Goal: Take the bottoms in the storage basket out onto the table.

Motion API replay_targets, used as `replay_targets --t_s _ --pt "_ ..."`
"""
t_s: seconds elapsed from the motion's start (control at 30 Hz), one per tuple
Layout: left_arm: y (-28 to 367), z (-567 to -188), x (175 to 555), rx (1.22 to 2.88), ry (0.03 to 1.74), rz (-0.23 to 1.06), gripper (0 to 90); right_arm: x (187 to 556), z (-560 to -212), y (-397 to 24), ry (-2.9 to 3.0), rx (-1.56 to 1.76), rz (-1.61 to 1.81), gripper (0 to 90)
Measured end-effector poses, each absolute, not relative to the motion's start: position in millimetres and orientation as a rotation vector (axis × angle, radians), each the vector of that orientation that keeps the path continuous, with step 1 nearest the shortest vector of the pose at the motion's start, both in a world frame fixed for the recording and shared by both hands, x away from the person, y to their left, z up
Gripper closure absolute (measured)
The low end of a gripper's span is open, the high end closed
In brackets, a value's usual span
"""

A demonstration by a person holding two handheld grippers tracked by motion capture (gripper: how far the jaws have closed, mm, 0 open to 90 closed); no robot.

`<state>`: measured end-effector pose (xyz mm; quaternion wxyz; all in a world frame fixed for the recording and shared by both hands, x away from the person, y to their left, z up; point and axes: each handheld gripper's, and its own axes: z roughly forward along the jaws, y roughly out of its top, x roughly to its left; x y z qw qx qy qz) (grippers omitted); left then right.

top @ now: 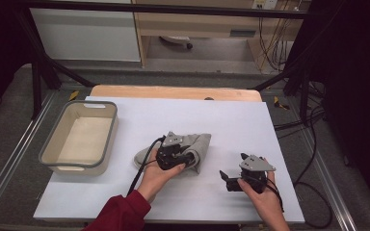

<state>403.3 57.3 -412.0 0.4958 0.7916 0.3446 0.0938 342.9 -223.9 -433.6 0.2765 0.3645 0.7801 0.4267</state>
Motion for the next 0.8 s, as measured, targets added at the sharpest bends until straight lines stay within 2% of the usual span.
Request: replay_targets --t_s 0.43,0.8 --pt "64 -412 402 1.911 0.855 0.210 57.9 343 -433 -225 2.096 0.979 1.148 2.2" --pt "71 -407 398 1.907 0.858 0.184 48.5 343 -433 -225 2.097 0.980 1.149 2.2"
